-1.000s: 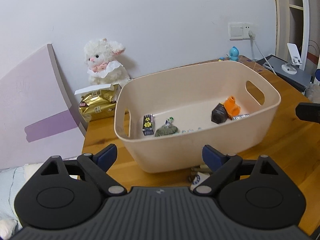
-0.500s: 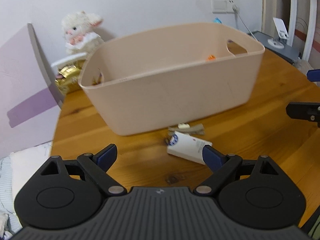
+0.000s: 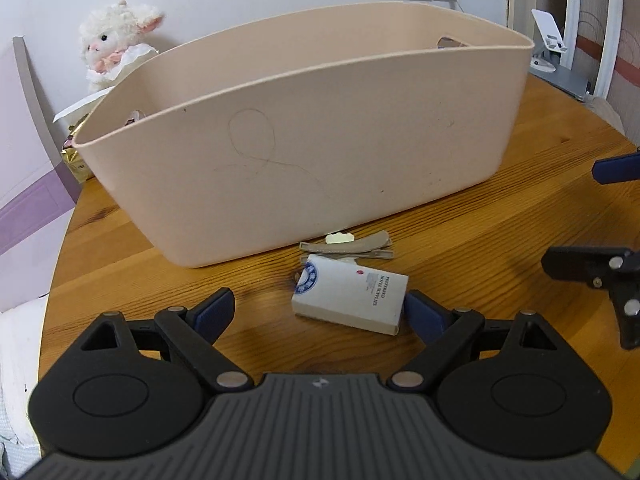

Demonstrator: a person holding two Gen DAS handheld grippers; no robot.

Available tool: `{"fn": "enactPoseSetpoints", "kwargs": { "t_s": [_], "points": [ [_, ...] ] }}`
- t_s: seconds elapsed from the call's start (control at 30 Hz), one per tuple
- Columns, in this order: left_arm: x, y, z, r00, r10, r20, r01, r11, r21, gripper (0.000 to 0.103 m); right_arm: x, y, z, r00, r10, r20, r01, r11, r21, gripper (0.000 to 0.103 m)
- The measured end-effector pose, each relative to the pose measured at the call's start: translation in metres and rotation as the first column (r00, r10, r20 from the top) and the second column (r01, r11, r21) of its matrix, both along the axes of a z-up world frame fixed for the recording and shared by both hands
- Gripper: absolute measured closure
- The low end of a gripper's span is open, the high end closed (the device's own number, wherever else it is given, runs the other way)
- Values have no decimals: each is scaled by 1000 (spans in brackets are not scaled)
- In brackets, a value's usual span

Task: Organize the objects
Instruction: 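Grasp the white medicine box with left tool while right tool grasps the wooden clothespins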

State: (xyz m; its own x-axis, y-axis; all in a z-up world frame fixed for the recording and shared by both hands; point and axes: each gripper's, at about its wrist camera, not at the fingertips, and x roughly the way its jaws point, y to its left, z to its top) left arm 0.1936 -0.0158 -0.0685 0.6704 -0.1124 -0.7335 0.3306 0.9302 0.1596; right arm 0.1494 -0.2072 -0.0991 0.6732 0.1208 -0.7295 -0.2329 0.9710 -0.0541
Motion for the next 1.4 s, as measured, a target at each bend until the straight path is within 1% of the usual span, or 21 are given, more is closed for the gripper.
{"fn": "enactPoseSetpoints", "kwargs": {
  "t_s": [0.13,0.17,0.2,0.27,0.37,0.5,0.6,0.73,0.93,1.17,1.23,1.3,1.4],
  "points": [
    [4,5,-3,1000,-10,0,10,999,-31,12,7,2,-6,1000,-1,-9,1,1000,13,0],
    [6,7,-3,1000,-6,-2,6,999,-41,14,9,3,-7,1000,0,-11,0,1000,18,0],
    [6,9,-3,1000,-3,-1,3,999,-48,20,10,6,-8,1000,2,-13,-1,1000,22,0],
    [9,14,-1,1000,1,-2,-1,998,-64,27,12,12,-11,1000,6,-13,-6,1000,27,0],
    [11,21,0,1000,12,-2,-13,997,-70,32,14,22,-18,1000,18,-17,-18,999,34,0],
    [13,32,0,999,32,-6,-32,997,-74,32,21,38,-26,999,38,-23,-37,999,38,0],
    [16,44,1,999,49,-10,-50,995,-85,32,28,51,-30,999,53,-12,-53,998,32,0],
    [18,58,1,998,58,-18,-60,993,-103,31,35,63,-33,998,60,14,-60,997,47,1],
    [23,75,-2,999,32,-22,-34,988,-150,31,39,80,-37,996,67,56,-70,996,57,9],
    [24,85,-3,1000,-1,-10,-1,988,-157,31,39,95,-39,996,68,65,-72,996,59,10],
    [24,88,-3,1000,-6,-8,5,987,-158,31,38,97,-40,995,68,71,-73,995,64,14],
    [22,90,-3,1000,-8,-5,7,987,-162,31,37,102,-41,994,72,79,-77,995,66,21],
    [20,93,-3,1000,-10,-1,10,986,-166,32,37,108,-40,994,73,82,-79,995,69,29]
  ]
}}
